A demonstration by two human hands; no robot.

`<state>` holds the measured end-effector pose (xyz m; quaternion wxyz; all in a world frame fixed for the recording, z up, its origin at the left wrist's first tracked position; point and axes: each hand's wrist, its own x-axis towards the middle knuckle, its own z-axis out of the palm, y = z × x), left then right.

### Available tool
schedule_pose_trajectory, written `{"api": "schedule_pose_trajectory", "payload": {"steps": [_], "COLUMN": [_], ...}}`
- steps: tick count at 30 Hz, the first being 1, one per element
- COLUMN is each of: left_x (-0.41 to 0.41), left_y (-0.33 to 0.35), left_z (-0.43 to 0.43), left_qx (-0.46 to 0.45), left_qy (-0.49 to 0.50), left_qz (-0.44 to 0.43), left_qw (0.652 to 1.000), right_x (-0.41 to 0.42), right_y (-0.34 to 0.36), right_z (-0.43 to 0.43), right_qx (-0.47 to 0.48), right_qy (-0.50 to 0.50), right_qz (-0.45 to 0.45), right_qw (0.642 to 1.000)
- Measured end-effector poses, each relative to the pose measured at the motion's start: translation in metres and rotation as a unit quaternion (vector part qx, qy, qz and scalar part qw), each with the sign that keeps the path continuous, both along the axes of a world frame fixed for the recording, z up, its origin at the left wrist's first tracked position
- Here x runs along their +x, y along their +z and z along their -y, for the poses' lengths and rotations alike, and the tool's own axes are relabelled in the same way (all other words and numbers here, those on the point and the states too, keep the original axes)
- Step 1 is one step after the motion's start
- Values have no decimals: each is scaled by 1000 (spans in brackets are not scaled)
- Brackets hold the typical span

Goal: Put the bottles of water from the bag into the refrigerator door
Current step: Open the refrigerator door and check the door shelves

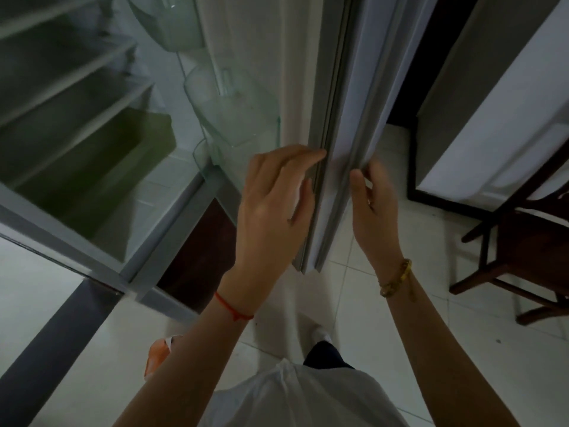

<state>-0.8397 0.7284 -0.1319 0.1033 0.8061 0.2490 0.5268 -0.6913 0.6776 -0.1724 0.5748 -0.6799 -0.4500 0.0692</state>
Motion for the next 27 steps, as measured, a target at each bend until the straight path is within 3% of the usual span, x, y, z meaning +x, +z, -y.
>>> {"api": "schedule_pose_trajectory", "payload": {"steps": [8, 13, 18, 27], "left_x": [48, 79, 117, 187], "left_y": [10, 6, 3, -1], "left_z": [-23, -39, -52, -66], "left_qx": [-22, -74, -64, -11], "left_qy": [85, 96, 84, 94], "left_qz": [2, -58, -90, -69], "left_qw": [996, 991, 990, 993], "right_x": [62, 101, 132, 175], "right_y": [3, 7, 15, 19], "right_z": [-9, -19, -28, -37], "right_qx": [-17, -11, 1, 93], "right_qy": [-20, -50, -74, -24], "right_qz": [-25, -34, -24, 82], "right_qw": [999, 998, 997, 992]}}
